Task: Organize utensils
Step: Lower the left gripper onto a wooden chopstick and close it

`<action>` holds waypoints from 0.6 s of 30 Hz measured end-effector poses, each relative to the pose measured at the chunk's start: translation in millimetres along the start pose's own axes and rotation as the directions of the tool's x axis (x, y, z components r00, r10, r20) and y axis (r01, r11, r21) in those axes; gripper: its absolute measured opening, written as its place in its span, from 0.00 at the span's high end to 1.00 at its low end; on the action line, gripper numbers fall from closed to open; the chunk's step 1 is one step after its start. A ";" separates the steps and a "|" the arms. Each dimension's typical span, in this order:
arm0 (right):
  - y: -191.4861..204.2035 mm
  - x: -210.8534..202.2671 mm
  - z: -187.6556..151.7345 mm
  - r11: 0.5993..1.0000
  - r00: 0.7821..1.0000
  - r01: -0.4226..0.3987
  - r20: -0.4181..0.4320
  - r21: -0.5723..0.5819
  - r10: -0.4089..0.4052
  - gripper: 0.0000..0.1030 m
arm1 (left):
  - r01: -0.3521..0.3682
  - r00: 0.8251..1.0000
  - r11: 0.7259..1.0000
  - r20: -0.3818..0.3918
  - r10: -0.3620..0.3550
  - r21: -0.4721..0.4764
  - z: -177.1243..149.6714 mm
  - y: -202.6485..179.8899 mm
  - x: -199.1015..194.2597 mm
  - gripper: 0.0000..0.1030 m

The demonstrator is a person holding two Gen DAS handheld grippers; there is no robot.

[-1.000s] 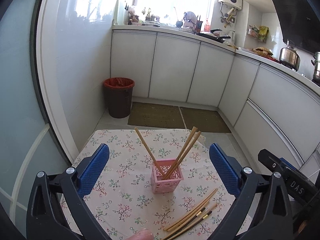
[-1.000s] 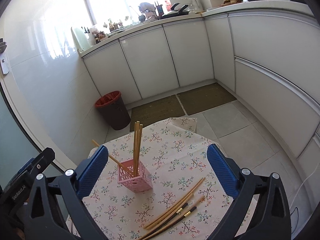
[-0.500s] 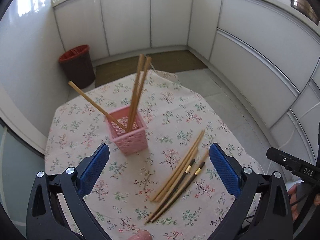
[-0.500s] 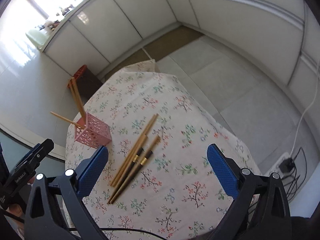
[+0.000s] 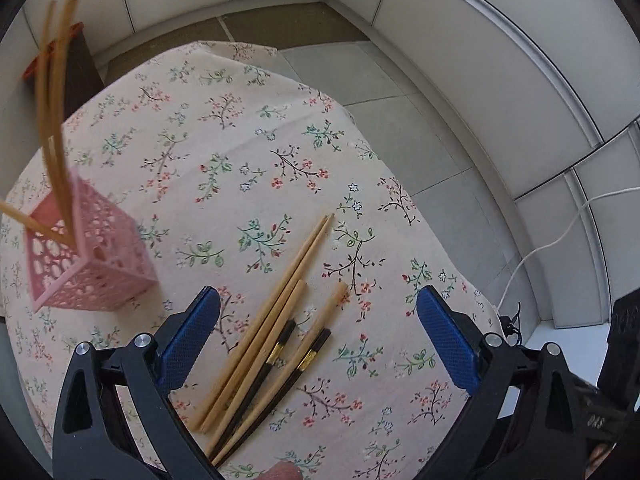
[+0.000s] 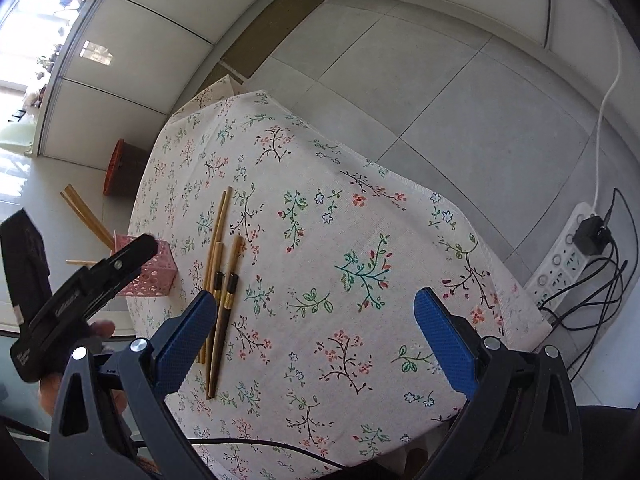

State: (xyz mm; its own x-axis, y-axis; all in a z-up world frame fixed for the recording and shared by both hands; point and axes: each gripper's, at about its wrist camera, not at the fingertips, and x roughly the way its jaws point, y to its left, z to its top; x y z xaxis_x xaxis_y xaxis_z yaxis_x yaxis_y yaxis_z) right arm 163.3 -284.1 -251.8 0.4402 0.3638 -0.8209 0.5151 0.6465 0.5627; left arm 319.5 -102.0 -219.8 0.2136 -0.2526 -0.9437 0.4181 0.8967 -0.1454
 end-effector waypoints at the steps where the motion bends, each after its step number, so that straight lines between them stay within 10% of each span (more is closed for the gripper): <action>1: -1.7 2.5 0.8 1.000 1.000 -0.005 -0.013 0.009 0.005 0.07 | -0.011 1.000 1.000 -0.010 0.011 0.003 4.8 -1.1 7.5 0.13; 9: 2.6 17.4 4.2 0.999 0.996 -0.037 -0.080 0.008 0.038 0.07 | -0.050 0.998 0.999 -0.043 0.050 -0.008 34.3 8.5 45.7 0.47; 18: -1.2 26.4 6.1 0.999 0.993 -0.043 -0.109 0.033 0.047 0.07 | -0.067 0.994 0.997 -0.087 0.064 -0.024 39.0 23.7 66.5 0.53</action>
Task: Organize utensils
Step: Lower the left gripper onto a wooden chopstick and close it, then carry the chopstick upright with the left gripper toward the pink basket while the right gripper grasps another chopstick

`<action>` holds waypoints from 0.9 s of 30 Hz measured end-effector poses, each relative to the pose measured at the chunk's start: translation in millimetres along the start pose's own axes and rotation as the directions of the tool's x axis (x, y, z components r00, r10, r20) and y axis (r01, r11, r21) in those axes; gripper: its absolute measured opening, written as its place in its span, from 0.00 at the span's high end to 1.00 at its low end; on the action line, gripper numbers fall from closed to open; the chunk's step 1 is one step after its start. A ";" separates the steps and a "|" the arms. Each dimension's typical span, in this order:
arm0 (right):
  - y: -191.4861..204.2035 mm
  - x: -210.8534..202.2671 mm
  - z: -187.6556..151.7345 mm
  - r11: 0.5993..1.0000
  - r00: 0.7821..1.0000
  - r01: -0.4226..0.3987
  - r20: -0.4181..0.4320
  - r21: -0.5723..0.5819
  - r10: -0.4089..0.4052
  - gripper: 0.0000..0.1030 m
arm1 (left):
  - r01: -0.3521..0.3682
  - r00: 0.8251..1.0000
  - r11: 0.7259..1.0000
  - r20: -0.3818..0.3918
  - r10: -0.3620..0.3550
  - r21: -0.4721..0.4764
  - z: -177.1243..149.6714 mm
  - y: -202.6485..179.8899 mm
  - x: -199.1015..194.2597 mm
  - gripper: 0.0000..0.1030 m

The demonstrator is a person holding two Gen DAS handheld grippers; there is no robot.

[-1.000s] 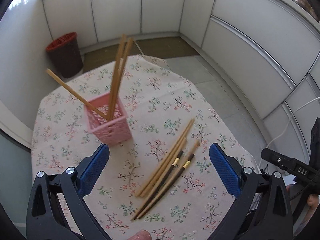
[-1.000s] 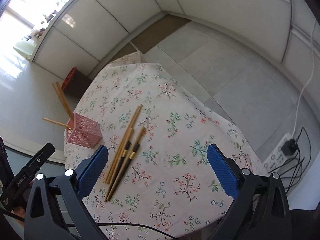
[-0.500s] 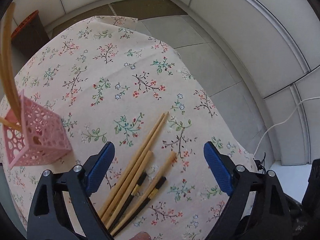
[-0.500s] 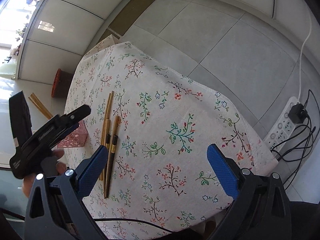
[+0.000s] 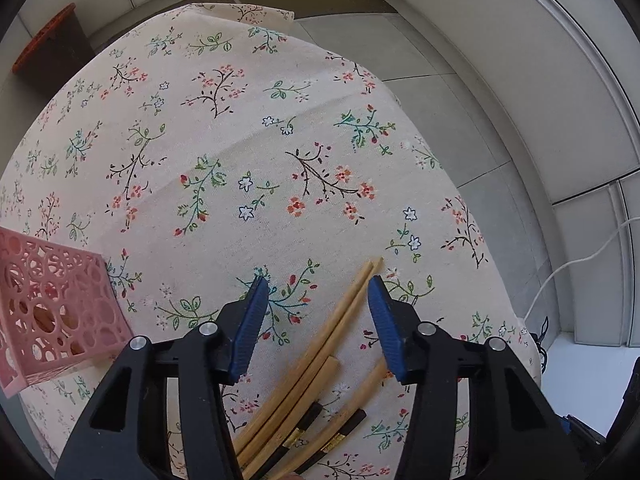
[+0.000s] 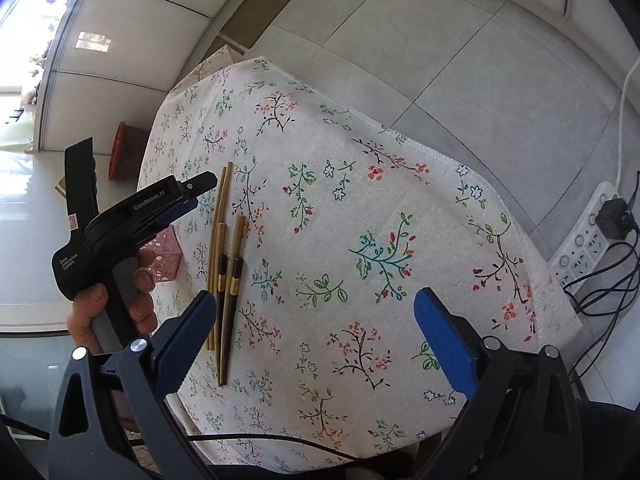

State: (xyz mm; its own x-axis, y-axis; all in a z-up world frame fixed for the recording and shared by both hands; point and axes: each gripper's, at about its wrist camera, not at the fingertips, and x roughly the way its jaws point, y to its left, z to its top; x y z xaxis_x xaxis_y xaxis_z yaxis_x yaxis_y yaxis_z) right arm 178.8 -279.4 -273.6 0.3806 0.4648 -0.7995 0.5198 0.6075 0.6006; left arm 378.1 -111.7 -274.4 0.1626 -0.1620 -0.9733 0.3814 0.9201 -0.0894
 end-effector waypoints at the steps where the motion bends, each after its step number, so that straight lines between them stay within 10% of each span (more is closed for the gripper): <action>1: -0.8 -0.2 0.3 1.000 1.000 0.002 0.003 0.004 -0.002 0.07 | -0.009 1.000 1.000 -0.002 0.009 0.003 -0.1 0.0 1.4 0.54; 11: -0.7 0.1 0.2 1.000 1.000 0.010 -0.002 -0.006 -0.010 0.07 | -0.046 0.999 0.998 -0.012 0.046 0.035 0.9 0.2 13.7 0.68; 15: 0.8 1.0 -1.1 1.000 1.000 0.009 -0.006 -0.004 -0.009 0.07 | -0.117 0.993 0.989 0.009 0.117 0.088 -4.8 -11.3 14.9 0.91; 27: 51.3 25.6 4.1 0.995 0.998 0.054 0.030 -0.083 -0.052 0.07 | -0.174 0.971 0.978 0.184 0.151 0.119 -55.6 0.2 -55.6 0.96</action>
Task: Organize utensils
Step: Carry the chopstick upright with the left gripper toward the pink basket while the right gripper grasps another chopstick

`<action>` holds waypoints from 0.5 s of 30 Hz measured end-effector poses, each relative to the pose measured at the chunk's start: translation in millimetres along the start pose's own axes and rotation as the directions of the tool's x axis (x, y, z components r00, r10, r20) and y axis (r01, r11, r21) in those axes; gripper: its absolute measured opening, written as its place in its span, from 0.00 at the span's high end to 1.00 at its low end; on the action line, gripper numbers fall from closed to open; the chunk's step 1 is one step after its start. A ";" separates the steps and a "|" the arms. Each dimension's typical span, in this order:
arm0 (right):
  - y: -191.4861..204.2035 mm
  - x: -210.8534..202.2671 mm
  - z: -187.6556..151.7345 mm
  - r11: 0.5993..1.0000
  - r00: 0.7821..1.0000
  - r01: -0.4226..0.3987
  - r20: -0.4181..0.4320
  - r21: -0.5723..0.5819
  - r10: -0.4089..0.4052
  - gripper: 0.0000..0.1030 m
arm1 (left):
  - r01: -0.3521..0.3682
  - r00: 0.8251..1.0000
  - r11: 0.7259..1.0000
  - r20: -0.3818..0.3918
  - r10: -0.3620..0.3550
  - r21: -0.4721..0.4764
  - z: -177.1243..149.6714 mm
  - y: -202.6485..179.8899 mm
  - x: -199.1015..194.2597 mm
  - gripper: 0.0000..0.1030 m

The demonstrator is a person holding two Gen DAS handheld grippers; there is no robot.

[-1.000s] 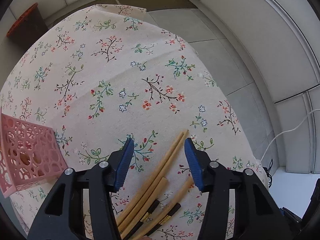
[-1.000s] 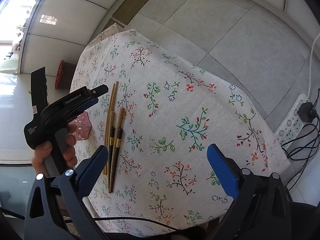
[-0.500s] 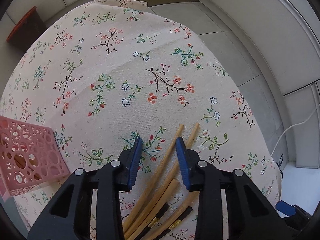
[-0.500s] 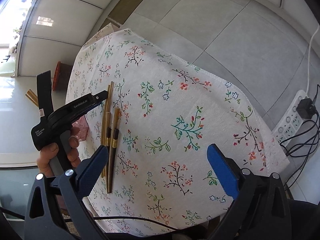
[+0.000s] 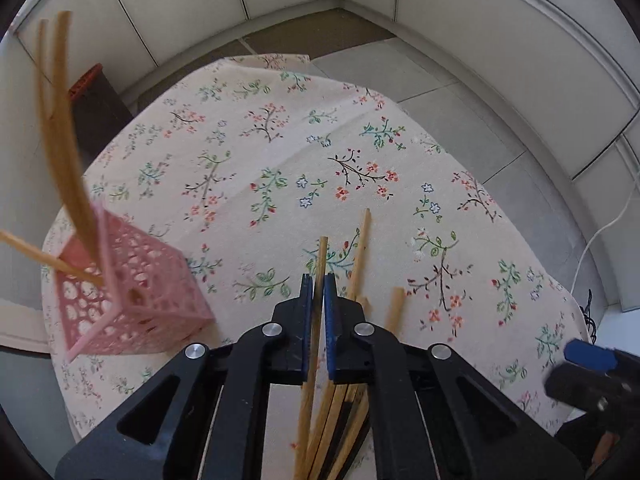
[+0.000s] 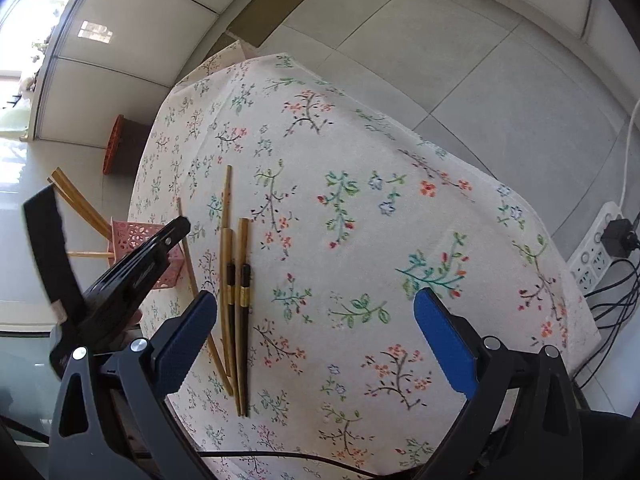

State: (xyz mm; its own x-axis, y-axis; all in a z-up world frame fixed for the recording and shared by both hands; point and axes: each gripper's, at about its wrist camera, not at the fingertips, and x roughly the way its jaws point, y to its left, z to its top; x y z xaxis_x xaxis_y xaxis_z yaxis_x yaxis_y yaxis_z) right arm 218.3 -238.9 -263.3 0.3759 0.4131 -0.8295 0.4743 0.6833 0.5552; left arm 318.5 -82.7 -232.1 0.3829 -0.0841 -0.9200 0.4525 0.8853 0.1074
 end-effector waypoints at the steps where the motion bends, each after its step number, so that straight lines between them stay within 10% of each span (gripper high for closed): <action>1: 7.6 3.7 0.9 1.000 1.000 0.014 0.004 -0.013 -0.014 0.07 | -0.001 1.000 1.000 0.026 0.001 0.000 -8.5 4.6 -17.5 0.96; 7: 55.6 31.7 10.3 0.996 0.998 0.063 -0.006 -0.065 -0.063 0.16 | 0.016 0.985 0.996 0.174 -0.001 -0.086 -43.7 40.0 -100.1 0.96; 15: 85.9 83.2 12.5 0.955 0.959 0.276 -0.031 -0.111 -0.281 0.57 | 0.034 0.934 0.988 0.357 0.021 -0.148 -86.9 76.9 -185.2 0.96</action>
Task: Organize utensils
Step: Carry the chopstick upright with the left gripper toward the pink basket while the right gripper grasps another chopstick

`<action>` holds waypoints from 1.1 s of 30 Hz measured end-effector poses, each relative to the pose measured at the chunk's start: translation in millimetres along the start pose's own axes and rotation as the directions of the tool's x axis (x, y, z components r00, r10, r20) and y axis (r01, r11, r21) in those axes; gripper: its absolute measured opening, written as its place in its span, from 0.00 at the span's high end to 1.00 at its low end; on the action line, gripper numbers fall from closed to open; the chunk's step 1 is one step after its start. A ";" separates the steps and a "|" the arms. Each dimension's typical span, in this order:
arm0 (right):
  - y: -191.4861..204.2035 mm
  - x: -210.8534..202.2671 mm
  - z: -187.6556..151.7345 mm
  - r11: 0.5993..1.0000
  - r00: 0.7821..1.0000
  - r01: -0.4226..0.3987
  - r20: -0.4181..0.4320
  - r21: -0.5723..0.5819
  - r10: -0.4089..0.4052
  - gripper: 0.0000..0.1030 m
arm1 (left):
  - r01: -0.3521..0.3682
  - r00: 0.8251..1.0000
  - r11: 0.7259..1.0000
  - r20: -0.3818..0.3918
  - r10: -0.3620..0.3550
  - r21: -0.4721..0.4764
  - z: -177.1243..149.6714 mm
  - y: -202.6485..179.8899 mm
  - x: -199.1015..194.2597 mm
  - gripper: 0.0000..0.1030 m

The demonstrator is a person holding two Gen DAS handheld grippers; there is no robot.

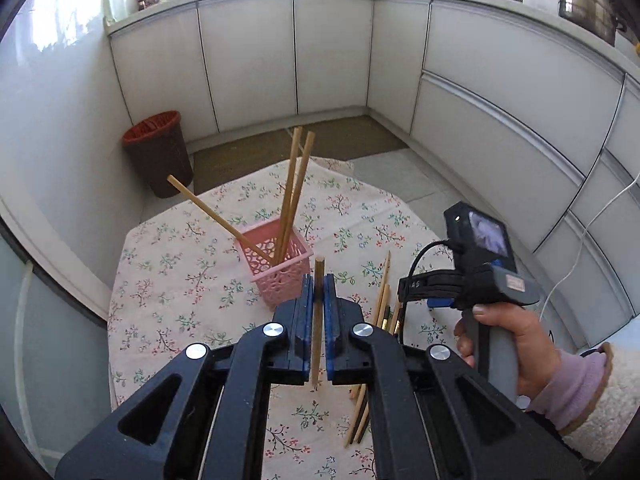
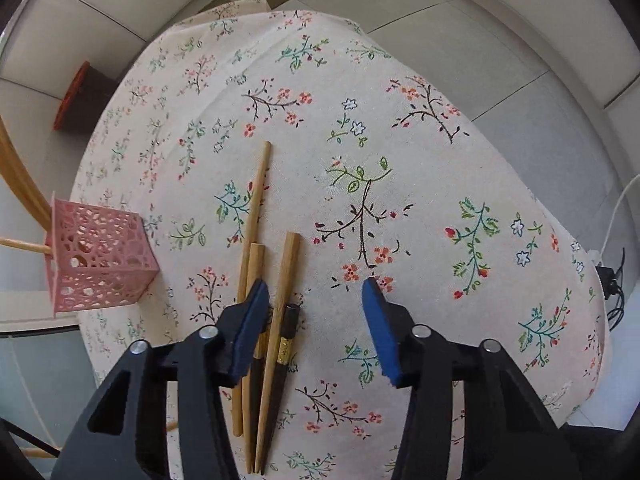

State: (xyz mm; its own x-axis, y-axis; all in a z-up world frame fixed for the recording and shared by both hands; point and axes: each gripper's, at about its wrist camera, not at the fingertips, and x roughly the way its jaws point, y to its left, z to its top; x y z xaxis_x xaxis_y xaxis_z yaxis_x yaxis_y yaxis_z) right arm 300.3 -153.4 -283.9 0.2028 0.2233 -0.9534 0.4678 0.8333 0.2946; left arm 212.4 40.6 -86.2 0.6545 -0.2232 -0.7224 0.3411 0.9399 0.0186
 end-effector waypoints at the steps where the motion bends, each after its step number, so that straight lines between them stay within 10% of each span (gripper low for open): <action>1: 2.8 4.4 -0.9 1.000 1.000 0.017 -0.007 0.001 -0.017 0.57 | -0.003 1.000 1.000 0.015 0.003 -0.004 0.5 2.8 -6.4 0.96; 6: 19.5 9.7 1.2 0.997 0.997 0.074 0.033 -0.008 -0.074 0.62 | -0.006 0.998 0.999 0.059 0.008 -0.032 -0.7 14.0 -31.2 0.96; 9: 21.6 12.2 3.4 0.993 0.992 0.116 0.053 -0.009 -0.115 0.90 | 0.003 0.996 0.999 0.091 0.002 -0.048 0.6 19.0 -45.6 0.96; 18: 3.0 -47.1 -18.2 0.993 0.982 -0.112 0.147 -0.036 0.116 0.93 | 0.009 0.991 0.996 0.132 0.003 -0.087 -2.0 33.5 -66.6 0.96; 33: 29.3 -229.5 -74.4 0.929 0.851 -0.212 0.410 -0.304 0.328 0.93 | 0.003 0.980 0.989 0.198 0.026 -0.146 9.4 29.9 -92.0 0.96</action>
State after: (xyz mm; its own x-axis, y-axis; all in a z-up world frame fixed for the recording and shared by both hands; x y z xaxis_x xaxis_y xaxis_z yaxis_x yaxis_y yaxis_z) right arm 203.5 -142.6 -61.2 0.6785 0.2560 -0.6886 0.1306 0.8803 0.4560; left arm 168.7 86.9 -12.7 0.7836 -0.2457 -0.5705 0.2415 0.9667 -0.0847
